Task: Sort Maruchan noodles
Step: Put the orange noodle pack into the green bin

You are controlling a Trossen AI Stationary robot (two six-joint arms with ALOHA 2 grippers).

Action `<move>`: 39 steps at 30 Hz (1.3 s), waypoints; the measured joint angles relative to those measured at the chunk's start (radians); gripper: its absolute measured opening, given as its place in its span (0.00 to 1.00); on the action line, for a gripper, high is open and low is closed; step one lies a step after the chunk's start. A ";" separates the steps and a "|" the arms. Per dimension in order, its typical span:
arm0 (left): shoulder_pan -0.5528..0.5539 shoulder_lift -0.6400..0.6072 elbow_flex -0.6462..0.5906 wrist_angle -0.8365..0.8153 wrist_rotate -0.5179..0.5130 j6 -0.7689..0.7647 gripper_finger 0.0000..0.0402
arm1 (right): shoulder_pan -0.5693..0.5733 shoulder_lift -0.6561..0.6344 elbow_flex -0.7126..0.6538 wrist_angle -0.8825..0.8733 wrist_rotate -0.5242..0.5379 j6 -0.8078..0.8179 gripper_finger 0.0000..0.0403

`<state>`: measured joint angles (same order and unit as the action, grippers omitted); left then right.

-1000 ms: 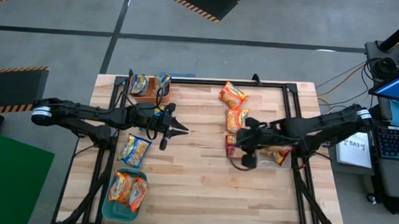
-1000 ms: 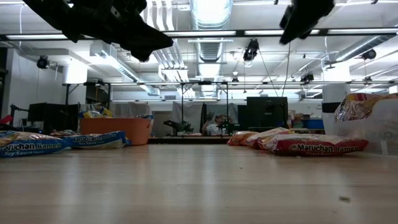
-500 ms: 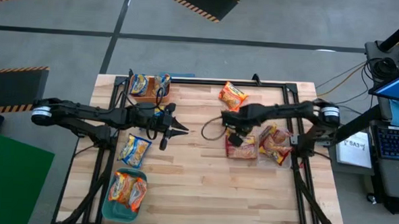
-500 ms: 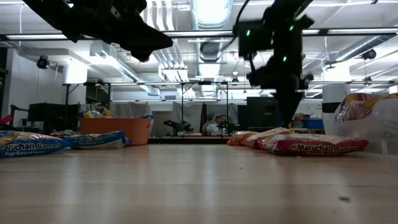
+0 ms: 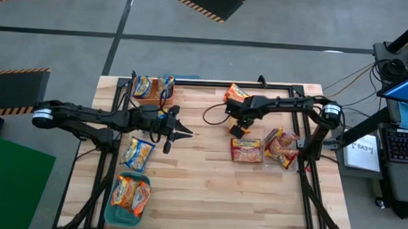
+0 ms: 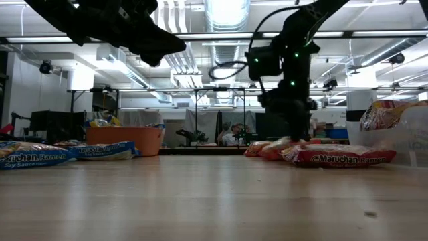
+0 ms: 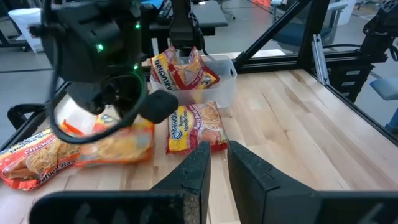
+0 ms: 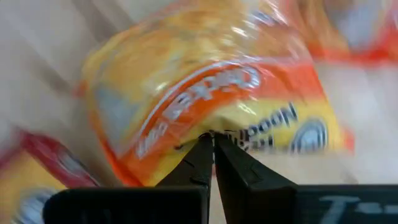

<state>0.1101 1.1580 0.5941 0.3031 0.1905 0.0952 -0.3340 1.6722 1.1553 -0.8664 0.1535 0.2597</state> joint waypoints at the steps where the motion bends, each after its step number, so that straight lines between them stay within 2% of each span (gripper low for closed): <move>1: 0.000 0.000 0.000 0.000 0.000 0.000 0.09 | 0.007 0.000 0.000 0.042 -0.014 -0.002 0.02; 6: 0.000 0.000 0.000 0.000 0.000 0.000 0.09 | 0.071 -0.005 -0.001 0.315 -0.199 -0.095 0.02; 10: 0.000 0.000 0.000 0.000 0.000 0.000 0.09 | 0.123 -0.034 -0.001 0.449 -0.206 -0.151 0.02; 13: 0.000 0.000 0.000 0.000 0.000 -0.008 0.09 | 0.136 -0.068 -0.001 0.424 -0.155 -0.182 0.02; 19: 0.000 0.000 0.000 0.009 0.000 -0.009 0.09 | 0.123 -0.102 -0.008 0.232 0.070 -0.172 0.02; 22: 0.000 0.000 0.000 0.021 0.000 -0.030 0.09 | 0.108 -0.094 -0.045 0.224 0.088 -0.149 0.02; 26: 0.000 0.000 0.000 0.049 0.000 -0.068 0.09 | 0.107 -0.077 -0.122 0.305 0.082 -0.154 0.02; 29: 0.000 0.010 0.000 0.095 0.000 -0.120 0.09 | 0.106 -0.071 -0.174 0.431 0.023 -0.155 0.02; 35: -0.007 0.113 0.000 0.228 0.000 -0.271 0.09 | 0.126 -0.071 -0.234 0.714 -0.237 -0.188 0.02; 39: -0.009 0.210 -0.001 0.301 0.000 -0.368 0.09 | 0.138 -0.075 -0.220 0.749 -0.258 -0.264 0.02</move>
<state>0.1009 1.3682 0.5933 0.6046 0.1902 -0.2727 -0.1963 1.5967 0.9358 -0.1177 -0.1048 -0.0040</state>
